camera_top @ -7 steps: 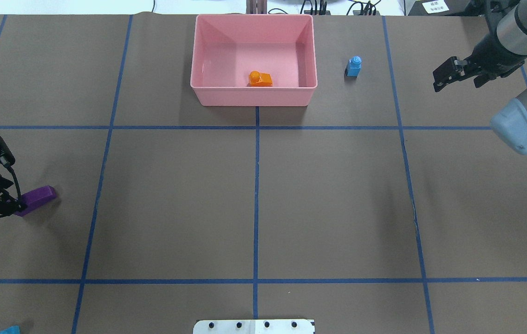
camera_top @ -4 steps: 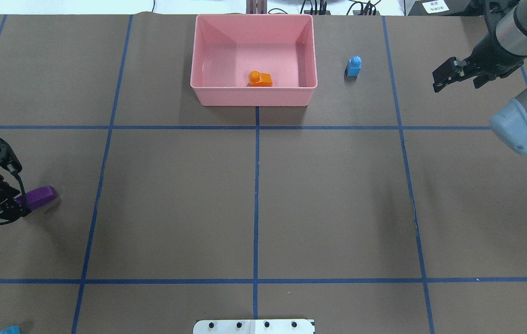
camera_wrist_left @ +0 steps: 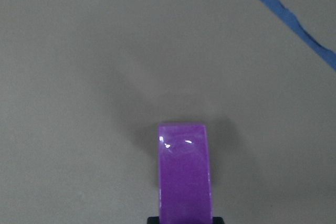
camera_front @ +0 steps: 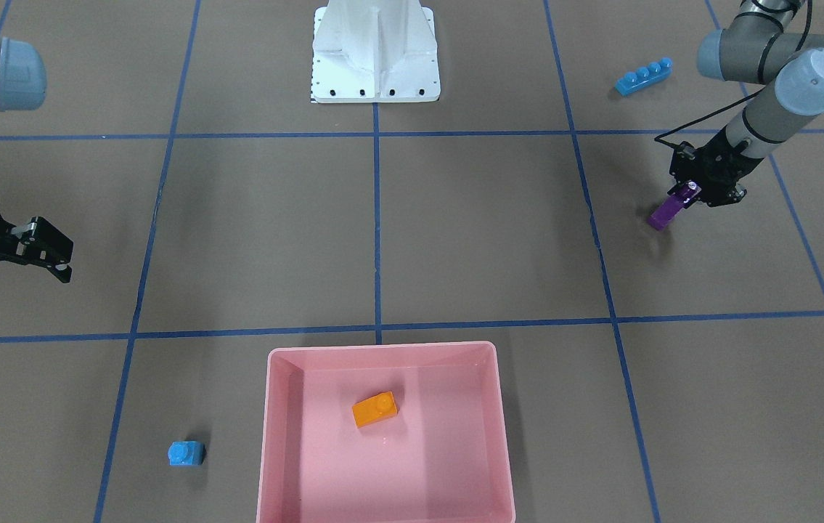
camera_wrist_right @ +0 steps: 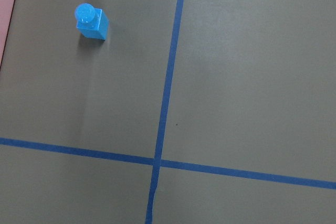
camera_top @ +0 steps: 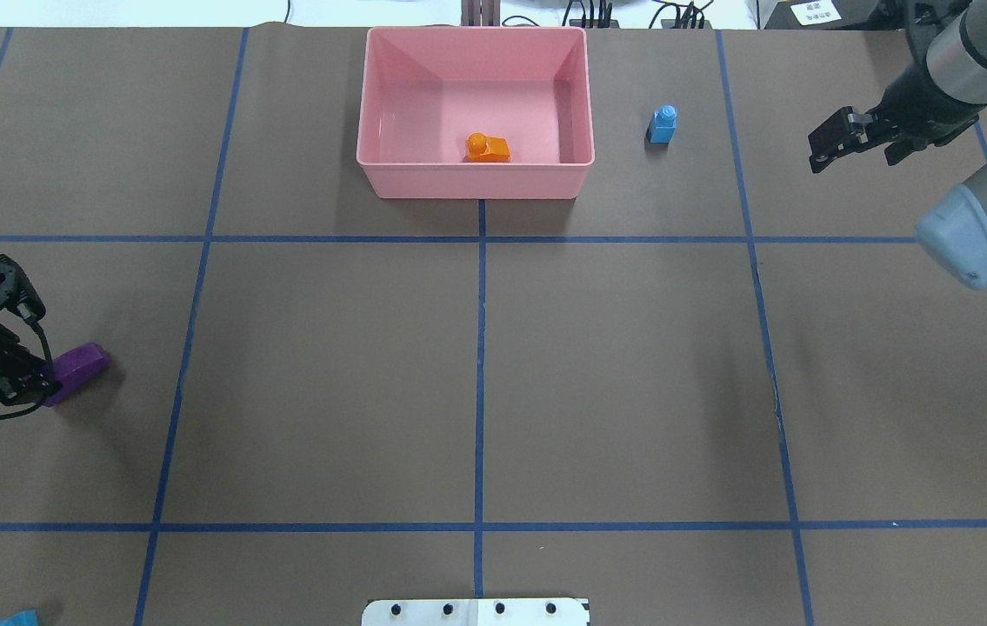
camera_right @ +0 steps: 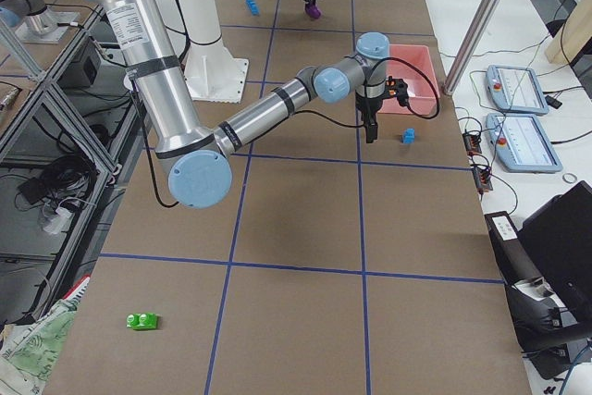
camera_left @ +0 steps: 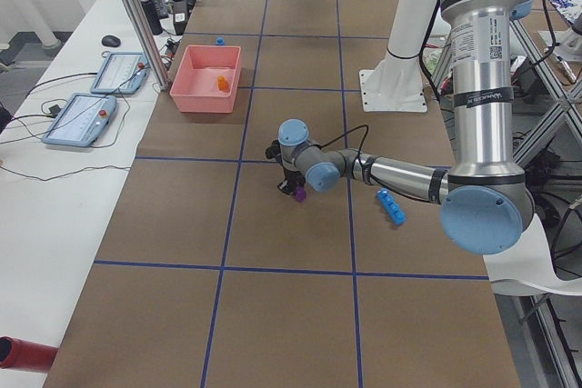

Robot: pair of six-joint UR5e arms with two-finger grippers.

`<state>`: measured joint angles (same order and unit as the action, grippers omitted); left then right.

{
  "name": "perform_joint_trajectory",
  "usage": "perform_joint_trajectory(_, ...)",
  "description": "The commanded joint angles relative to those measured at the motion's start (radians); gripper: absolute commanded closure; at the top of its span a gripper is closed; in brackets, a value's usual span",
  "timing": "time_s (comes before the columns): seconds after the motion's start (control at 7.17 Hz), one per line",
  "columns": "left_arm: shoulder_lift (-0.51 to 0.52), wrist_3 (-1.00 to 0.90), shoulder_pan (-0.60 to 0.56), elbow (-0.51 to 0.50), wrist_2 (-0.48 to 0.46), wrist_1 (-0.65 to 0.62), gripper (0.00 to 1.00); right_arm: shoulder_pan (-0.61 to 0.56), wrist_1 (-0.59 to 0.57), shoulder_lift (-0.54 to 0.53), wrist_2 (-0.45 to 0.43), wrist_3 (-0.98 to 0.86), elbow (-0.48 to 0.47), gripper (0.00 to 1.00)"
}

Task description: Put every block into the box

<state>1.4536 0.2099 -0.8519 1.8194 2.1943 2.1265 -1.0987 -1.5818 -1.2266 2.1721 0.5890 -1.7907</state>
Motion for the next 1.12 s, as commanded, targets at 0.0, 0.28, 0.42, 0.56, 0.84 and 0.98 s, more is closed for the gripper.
perform_joint_trajectory(0.0,0.054,0.323,-0.010,0.108,0.009,-0.057,1.00,0.000,0.000,-0.001,0.000,0.000,0.001,0.00)
perform_joint_trajectory(0.28,0.336,0.610,-0.009,0.161,0.007,-0.412,1.00,0.000,0.003,-0.001,0.000,0.000,-0.001,0.00)
perform_joint_trajectory(0.42,0.549,0.650,-0.007,0.140,-0.001,-0.664,1.00,-0.001,0.003,-0.001,0.000,0.000,-0.002,0.00)
perform_joint_trajectory(0.56,0.691,0.651,-0.007,0.077,-0.001,-0.754,1.00,-0.001,0.003,-0.001,0.000,0.000,-0.004,0.00)
perform_joint_trajectory(0.84,0.932,0.642,-0.009,-0.175,-0.001,-0.752,1.00,-0.001,0.003,-0.002,0.000,0.000,-0.006,0.00)
perform_joint_trajectory(0.98,1.064,0.641,-0.010,-0.338,-0.017,-0.744,1.00,-0.003,0.003,-0.008,0.000,-0.001,-0.012,0.00)
